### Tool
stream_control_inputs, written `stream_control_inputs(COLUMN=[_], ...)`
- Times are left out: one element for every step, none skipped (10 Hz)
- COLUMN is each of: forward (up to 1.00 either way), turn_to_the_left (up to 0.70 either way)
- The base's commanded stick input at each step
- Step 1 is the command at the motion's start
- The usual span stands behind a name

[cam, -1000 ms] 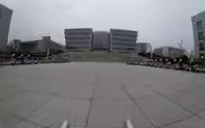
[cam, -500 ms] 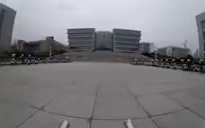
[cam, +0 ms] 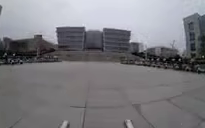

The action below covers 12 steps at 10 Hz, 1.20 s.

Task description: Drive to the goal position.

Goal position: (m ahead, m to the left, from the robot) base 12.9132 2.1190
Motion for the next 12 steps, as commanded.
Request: stream_control_inputs(forward=[1.0, 1.0, 1.0, 1.0, 1.0, 1.0, 1.0, 1.0, 1.0, 1.0, 1.0, 1.0], turn_to_the_left=[-0.08, 0.0, 0.0, 0.0, 0.0, 0.0, 0.0, 0.0, 0.0, 0.0, 0.0, -0.07])
